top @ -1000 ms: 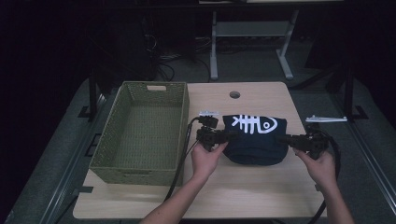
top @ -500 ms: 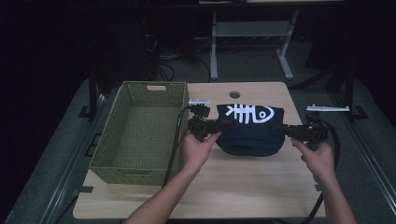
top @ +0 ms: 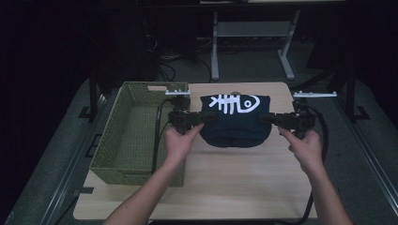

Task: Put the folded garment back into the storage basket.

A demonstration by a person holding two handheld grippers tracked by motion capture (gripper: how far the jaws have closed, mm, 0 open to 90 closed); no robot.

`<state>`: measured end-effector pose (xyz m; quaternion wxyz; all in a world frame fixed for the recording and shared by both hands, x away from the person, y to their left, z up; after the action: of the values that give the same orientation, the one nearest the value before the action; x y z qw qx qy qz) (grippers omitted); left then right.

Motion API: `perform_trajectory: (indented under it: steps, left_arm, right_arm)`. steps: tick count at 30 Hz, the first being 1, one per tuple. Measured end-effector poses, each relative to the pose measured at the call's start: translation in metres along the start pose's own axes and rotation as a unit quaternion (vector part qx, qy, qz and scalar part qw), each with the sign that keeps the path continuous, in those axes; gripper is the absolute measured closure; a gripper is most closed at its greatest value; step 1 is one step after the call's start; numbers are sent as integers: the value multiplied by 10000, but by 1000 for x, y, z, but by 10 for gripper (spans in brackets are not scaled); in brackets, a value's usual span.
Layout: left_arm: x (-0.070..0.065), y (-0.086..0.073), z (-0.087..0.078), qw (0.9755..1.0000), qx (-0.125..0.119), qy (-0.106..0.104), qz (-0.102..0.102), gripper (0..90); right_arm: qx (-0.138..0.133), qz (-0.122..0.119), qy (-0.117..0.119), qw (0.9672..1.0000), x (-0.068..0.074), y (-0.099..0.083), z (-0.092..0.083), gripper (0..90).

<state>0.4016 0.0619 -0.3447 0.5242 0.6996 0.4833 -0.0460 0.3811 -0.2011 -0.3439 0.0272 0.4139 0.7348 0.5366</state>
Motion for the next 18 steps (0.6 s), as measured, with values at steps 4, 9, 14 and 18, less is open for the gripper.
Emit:
perform_trajectory:
  steps: [4,9,14,18]
  left_arm:
    - [6,7,-20,9999,-123,41,14,654]
    - [16,14,-44,9996,-279,77,-74,654]
    - [25,22,-68,9989,-421,10,-217,656]
    - [32,27,-82,9986,-468,42,-255,657]
  right_arm:
    - [-45,-47,113,9999,13,12,14,713]
    - [-99,-135,235,9996,29,25,31,713]
    - [-199,-187,293,9992,44,36,48,712]
    - [-219,-255,384,9987,57,44,61,712]
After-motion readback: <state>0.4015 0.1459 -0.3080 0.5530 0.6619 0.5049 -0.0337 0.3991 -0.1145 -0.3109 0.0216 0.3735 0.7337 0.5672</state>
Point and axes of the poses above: each handheld gripper's, and its own axes: z roughly forward along the jaws, y roughly out of its top, x roughly to its left, the point moved 6 cm from there along z, roughly forward along the jaws, and after that the axes turned 6 degrees about -z, right-handed, at the moved point
